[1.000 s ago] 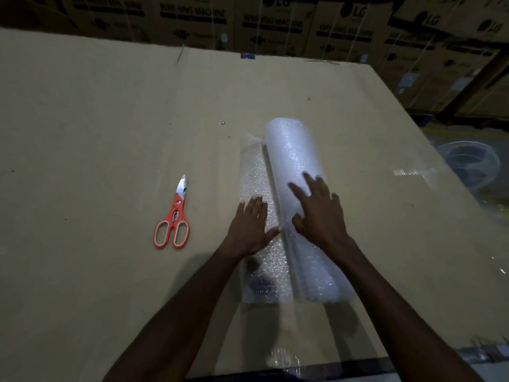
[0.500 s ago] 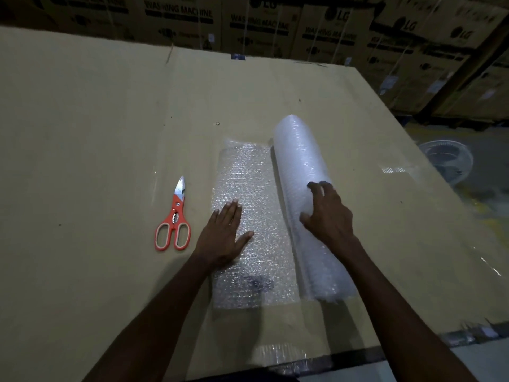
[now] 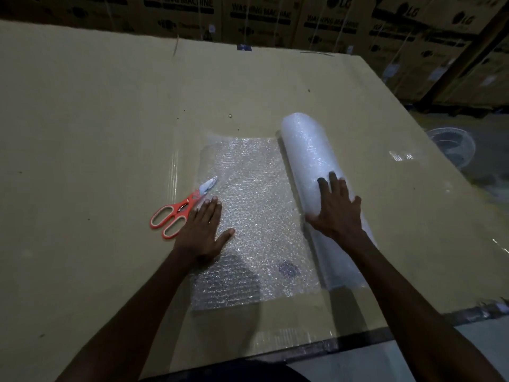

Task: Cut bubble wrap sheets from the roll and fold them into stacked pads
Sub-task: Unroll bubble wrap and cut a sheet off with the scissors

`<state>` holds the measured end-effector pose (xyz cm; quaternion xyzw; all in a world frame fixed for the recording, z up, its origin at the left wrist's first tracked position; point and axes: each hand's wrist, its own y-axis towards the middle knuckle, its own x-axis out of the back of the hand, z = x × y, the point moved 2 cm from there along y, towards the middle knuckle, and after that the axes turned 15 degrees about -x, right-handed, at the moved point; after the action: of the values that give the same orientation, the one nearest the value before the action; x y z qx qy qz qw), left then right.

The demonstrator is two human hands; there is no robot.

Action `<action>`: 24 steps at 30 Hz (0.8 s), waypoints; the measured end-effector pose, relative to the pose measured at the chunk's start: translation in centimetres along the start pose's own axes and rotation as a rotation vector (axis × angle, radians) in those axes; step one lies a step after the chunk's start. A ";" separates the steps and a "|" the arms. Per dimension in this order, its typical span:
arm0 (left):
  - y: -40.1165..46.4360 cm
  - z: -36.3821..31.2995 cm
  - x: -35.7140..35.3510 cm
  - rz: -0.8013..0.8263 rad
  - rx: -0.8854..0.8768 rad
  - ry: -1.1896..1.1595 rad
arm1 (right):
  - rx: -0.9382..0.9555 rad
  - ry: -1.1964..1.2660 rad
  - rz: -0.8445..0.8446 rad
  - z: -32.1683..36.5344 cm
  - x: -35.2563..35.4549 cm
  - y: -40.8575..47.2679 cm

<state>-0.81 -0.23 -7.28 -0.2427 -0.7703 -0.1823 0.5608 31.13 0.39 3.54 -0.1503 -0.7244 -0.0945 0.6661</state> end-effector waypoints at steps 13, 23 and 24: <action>-4.9 3.0 0.9 -0.055 -0.041 0.079 | -0.153 0.110 -0.036 -3.1 -0.6 -0.2; -4.9 3.0 1.5 -0.013 0.016 0.051 | -0.101 0.044 0.011 -4.5 -1.4 0.4; -4.9 2.8 1.9 -0.013 0.020 0.044 | -0.102 0.047 0.015 -4.5 -1.1 0.5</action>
<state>-6.29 -2.35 -6.41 -0.2280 -0.7611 -0.1837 0.5788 35.56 -0.73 2.83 -0.1872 -0.7015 -0.1300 0.6752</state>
